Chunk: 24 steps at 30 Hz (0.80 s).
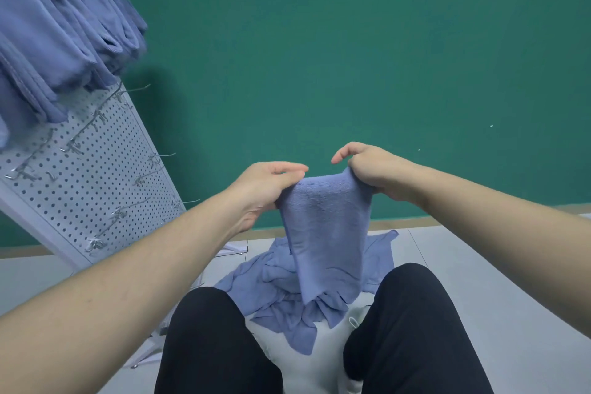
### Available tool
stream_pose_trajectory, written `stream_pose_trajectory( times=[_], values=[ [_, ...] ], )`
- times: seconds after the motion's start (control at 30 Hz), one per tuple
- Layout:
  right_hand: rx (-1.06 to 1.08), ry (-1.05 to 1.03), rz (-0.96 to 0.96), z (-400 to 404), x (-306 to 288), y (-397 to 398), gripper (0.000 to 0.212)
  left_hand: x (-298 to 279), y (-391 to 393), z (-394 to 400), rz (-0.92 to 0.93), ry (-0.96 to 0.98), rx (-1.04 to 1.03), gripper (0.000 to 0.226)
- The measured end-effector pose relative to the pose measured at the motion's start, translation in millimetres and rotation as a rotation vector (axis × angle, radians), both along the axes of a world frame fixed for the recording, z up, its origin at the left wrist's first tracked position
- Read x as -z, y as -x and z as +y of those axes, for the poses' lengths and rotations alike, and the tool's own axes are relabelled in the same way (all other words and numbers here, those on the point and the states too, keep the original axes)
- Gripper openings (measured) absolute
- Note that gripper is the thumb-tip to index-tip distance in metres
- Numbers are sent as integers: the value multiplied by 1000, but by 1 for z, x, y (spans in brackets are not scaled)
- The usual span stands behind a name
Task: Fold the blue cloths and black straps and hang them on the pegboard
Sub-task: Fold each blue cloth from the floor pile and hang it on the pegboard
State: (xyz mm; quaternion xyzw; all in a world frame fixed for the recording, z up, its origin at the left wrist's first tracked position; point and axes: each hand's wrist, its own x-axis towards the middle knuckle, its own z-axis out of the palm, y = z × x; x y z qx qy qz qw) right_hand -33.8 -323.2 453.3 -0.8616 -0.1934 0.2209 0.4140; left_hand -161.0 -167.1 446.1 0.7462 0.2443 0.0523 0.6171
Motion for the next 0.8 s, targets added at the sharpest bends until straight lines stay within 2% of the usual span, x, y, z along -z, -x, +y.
stream_pose_trajectory(
  times=[0.13, 0.17, 0.23, 0.3, 0.47, 0.53, 0.63, 0.7, 0.8],
  values=[
    [-104, 173, -107, 2, -7, -1, 24, -3, 0, 3, 47, -28, 116, 26],
    [-140, 203, -121, 1, -8, -2, 27, -3, -1, 4, 44, -100, 124, 29],
    [-205, 227, -113, -2, -11, -3, 49, -2, -1, 7, 60, -262, 146, 29],
    [-267, 249, -98, -6, -13, -2, 58, -4, 0, 6, 85, -338, 187, 24],
    [-408, 308, 7, -12, -16, 0, 47, -9, 0, 8, 202, -369, 311, 21],
    [-479, 392, -34, -13, -17, 1, 43, -11, 0, 9, 225, -377, 361, 19],
    [-531, 498, -166, -12, -19, 2, 24, -10, 0, 10, 248, -478, 364, 5],
    [-528, 565, -260, -12, -21, -1, 23, -9, -1, 13, 269, -573, 356, 11],
    [-474, 544, -258, -15, -21, -6, 31, -9, 0, 17, 289, -667, 329, 24]
  ],
)
